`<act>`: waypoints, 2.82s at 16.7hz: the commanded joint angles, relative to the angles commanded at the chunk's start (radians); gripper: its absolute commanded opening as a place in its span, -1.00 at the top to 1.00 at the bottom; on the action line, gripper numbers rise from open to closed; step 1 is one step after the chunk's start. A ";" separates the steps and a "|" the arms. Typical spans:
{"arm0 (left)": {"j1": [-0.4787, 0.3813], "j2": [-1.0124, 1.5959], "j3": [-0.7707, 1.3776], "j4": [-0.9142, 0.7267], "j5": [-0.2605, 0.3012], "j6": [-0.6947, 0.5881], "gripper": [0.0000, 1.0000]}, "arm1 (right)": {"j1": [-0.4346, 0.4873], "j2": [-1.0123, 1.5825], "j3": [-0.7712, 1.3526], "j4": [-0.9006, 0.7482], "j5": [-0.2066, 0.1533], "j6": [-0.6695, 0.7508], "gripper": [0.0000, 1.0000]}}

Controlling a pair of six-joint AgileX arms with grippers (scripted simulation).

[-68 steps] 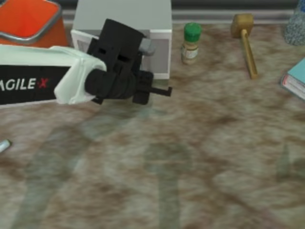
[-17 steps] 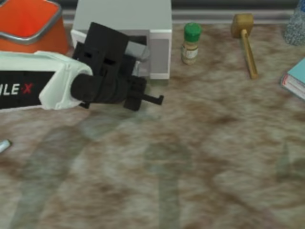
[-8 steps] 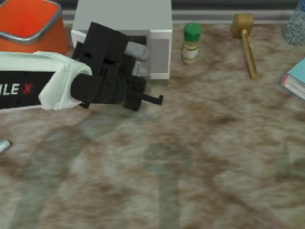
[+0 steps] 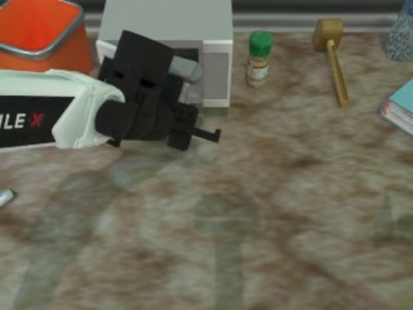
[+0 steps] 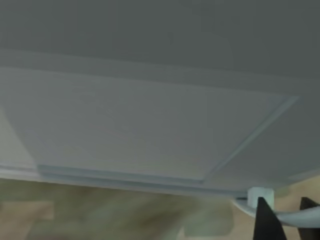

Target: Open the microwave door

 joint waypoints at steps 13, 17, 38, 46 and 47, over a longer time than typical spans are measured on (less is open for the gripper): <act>0.013 -0.021 -0.023 0.007 0.036 0.038 1.00 | 0.000 0.000 0.000 0.000 0.000 0.000 -1.00; 0.021 -0.026 -0.033 0.007 0.047 0.054 1.00 | 0.000 0.000 0.000 0.000 0.000 0.000 -1.00; 0.021 -0.026 -0.033 0.007 0.047 0.054 1.00 | 0.000 0.000 0.000 0.000 0.000 0.000 -1.00; 0.043 -0.051 -0.062 0.011 0.095 0.110 1.00 | 0.000 0.000 0.000 0.000 0.000 0.000 -1.00; 0.044 -0.051 -0.064 0.011 0.097 0.113 1.00 | 0.000 0.000 0.000 0.000 0.000 0.000 -1.00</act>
